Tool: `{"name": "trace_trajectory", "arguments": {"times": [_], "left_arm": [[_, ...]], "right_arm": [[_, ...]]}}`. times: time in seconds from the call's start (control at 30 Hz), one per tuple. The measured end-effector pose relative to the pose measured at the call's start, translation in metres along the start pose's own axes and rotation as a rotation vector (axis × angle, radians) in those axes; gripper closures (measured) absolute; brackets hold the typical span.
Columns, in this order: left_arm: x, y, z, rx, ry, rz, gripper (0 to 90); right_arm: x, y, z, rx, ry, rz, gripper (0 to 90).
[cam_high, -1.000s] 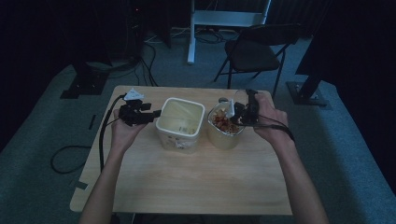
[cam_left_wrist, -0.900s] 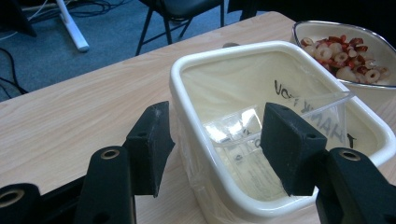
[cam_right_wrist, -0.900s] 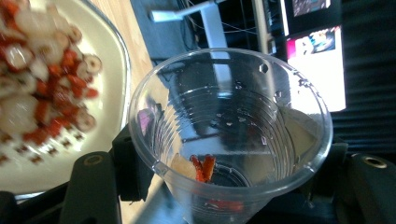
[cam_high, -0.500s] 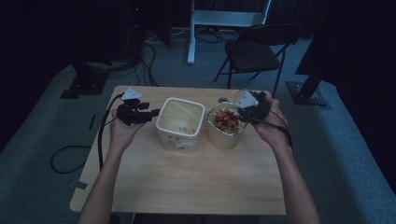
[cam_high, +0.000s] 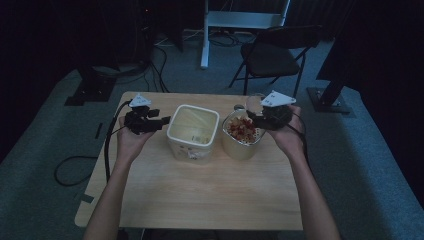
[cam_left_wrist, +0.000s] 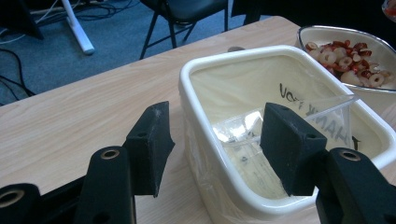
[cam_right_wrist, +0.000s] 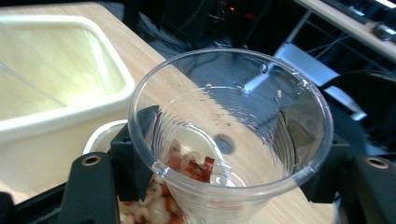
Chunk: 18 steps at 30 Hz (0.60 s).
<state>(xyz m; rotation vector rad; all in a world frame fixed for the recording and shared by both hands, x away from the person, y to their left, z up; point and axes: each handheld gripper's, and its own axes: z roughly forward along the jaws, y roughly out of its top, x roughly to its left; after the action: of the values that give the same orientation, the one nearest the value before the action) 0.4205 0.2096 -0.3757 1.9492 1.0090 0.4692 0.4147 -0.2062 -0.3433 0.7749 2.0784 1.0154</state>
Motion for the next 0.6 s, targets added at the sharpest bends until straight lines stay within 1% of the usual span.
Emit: {"name": "trace_trajectory", "arguments": {"times": [0.23,0.33,0.43,0.6], "left_arm": [[0.000,0.000,0.000,-0.001,0.000,-0.002,43.9],[0.000,0.000,-0.001,-0.001,-0.001,0.001,43.9],[-0.001,0.000,-0.002,-0.001,0.001,0.002,43.9],[0.000,-0.001,-0.002,-0.001,0.002,0.002,43.8]], "right_arm": [[0.009,0.005,0.006,0.000,0.052,0.006,32.1],[0.015,0.012,0.009,-0.027,0.100,0.030,32.0],[0.019,0.017,0.011,-0.043,0.131,0.046,32.0],[0.024,0.026,0.016,-0.072,0.207,0.096,31.9]]}}
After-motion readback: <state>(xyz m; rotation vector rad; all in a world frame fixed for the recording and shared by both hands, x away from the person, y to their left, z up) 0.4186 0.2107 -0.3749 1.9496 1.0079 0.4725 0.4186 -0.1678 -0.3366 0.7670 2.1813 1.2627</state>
